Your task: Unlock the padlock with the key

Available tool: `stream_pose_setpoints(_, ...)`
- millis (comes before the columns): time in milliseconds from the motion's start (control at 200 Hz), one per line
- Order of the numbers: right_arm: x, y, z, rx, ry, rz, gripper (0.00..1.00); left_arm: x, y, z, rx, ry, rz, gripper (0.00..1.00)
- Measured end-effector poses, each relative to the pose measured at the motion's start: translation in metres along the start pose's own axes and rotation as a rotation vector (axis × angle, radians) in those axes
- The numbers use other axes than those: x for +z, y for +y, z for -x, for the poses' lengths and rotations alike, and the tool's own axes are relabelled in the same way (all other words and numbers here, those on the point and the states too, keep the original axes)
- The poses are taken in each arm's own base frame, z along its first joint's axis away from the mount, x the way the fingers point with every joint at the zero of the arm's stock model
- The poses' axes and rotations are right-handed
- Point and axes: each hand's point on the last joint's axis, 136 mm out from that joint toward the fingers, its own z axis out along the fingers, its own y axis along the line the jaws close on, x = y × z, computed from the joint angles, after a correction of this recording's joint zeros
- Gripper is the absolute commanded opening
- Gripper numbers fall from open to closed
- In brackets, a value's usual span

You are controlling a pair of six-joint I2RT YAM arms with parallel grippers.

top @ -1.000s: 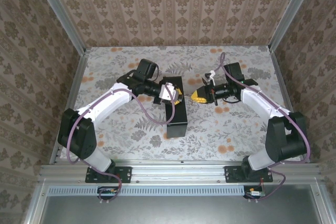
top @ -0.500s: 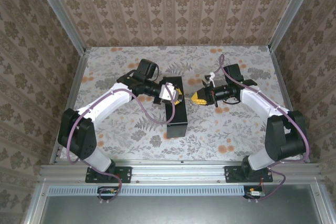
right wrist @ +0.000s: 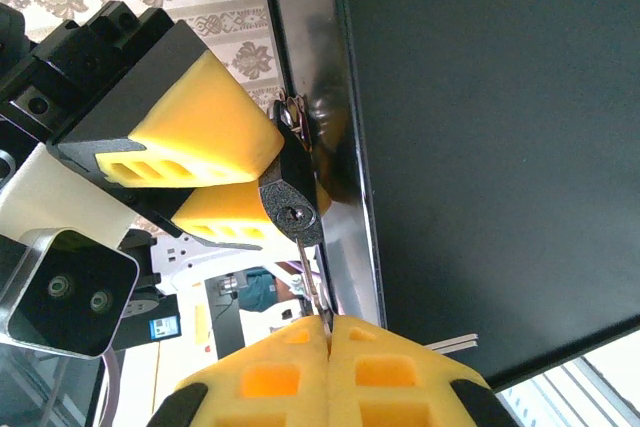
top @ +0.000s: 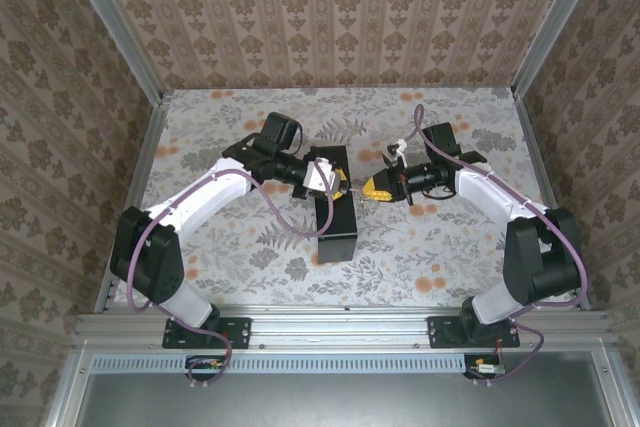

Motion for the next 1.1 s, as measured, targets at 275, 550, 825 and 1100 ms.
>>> stream_pose_setpoints(275,0.0019,-0.0019,0.0009,0.003,0.005,-0.002,0.0,0.0002,-0.0002,0.0002,0.0,0.0,-0.001,0.19)
stream_pose_setpoints(550,0.0029,-0.0009,0.002,-0.004,0.007,0.0,0.0,0.0003,-0.0003,0.0001,0.0,0.0,-0.001,0.19)
stream_pose_setpoints(825,-0.0017,-0.003,0.0024,0.004,-0.001,-0.006,0.0,0.0002,-0.0003,0.0002,0.0,0.0,-0.001,0.19)
stream_pose_setpoints(1100,-0.0004,0.0046,0.0044,-0.02,0.0,-0.002,0.0,0.0002,-0.0003,0.0002,0.0,0.0,-0.001,0.18)
